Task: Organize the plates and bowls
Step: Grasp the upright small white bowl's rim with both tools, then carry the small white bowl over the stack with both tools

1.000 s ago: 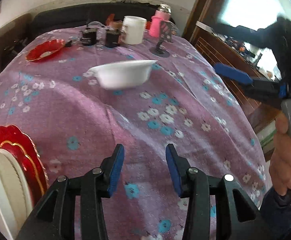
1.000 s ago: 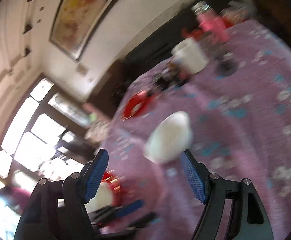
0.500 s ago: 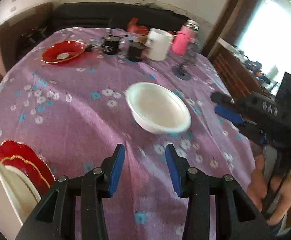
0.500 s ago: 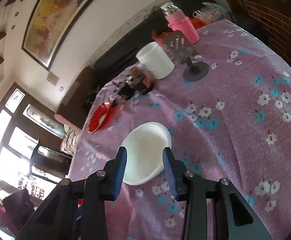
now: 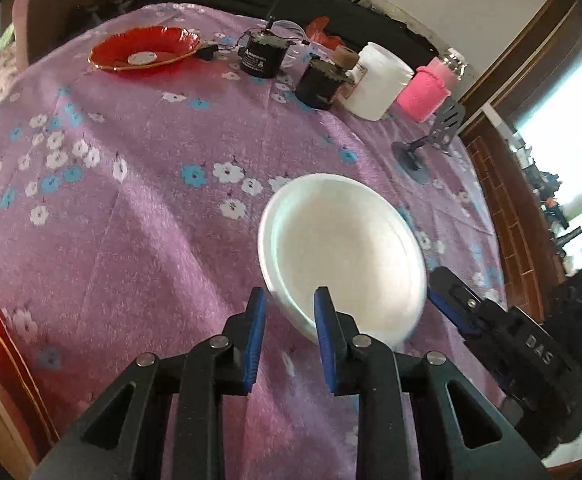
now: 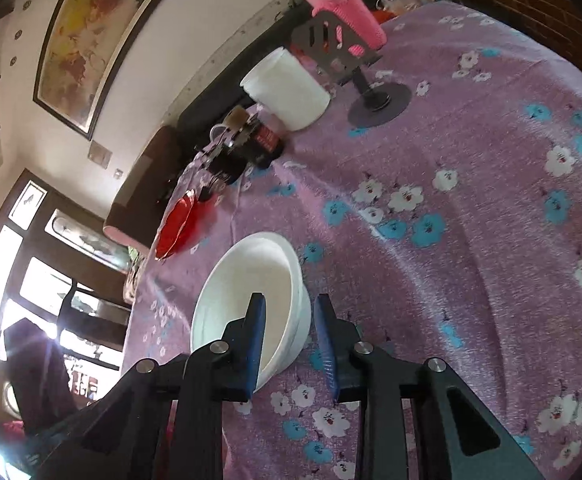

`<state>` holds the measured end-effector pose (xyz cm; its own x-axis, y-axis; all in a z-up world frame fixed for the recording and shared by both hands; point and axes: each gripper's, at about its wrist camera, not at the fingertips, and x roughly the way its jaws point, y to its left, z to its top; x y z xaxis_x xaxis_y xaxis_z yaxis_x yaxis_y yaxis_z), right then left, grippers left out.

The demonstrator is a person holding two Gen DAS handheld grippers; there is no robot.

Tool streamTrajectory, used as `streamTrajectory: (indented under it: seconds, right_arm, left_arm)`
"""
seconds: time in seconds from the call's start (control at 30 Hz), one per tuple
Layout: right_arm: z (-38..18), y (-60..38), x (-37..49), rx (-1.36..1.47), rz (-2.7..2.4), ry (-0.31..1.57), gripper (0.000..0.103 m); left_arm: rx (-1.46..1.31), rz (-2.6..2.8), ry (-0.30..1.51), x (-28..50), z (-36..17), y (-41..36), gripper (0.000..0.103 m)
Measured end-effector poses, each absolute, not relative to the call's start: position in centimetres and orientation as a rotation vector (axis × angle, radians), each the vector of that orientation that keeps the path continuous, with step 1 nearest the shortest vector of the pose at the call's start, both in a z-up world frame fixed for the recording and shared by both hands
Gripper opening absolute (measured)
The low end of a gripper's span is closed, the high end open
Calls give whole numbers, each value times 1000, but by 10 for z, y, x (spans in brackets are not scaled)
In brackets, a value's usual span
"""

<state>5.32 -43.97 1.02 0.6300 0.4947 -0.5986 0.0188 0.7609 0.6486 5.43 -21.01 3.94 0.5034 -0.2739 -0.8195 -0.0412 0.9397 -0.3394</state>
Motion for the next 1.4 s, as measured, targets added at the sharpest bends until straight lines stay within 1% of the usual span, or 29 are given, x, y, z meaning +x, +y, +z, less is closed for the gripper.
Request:
streamTrajectory:
  seconds: [0.03, 0.13, 0.17, 0.2, 0.27, 0.5, 0.7, 0.87, 0.97, 1.2, 1.33, 1.4]
  right_arm:
    - [9, -438, 54, 658, 302, 861, 21]
    - [6, -433, 56, 654, 306, 875, 17]
    - [4, -432, 57, 651, 307, 881, 12]
    - [3, -432, 57, 649, 304, 885, 11]
    - [2, -433, 56, 650, 293, 894, 10]
    - [4, -431, 50, 646, 289, 894, 10]
    - [23, -431, 28, 647, 291, 864, 10]
    - [43, -433, -29, 624, 302, 819, 10]
    - [43, -437, -68, 613, 287, 812, 10]
    - [26, -440, -150, 586, 240, 846, 10]
    - [11, -437, -164, 590, 238, 877, 11]
    - [9, -435, -165, 580, 237, 877, 12]
  left_arm:
    - [-335, -131, 1031, 56, 38, -210, 23]
    - [-344, -119, 1033, 64, 32, -208, 23]
    - [-349, -119, 1032, 67, 30, -208, 23]
    - [-355, -120, 1030, 69, 29, -207, 20]
    - [-356, -127, 1036, 72, 24, -208, 12]
    - [-341, -142, 1010, 70, 26, -207, 12]
    - [-291, -172, 970, 46, 47, -209, 12]
    - [-230, -258, 948, 1, 66, -212, 12]
    - [-155, -342, 943, -35, 72, -221, 12]
    - [6, -483, 983, -100, 55, -234, 15]
    - [21, -492, 1015, -107, 36, -231, 15]
    - [5, -498, 1018, -104, 33, -228, 15]
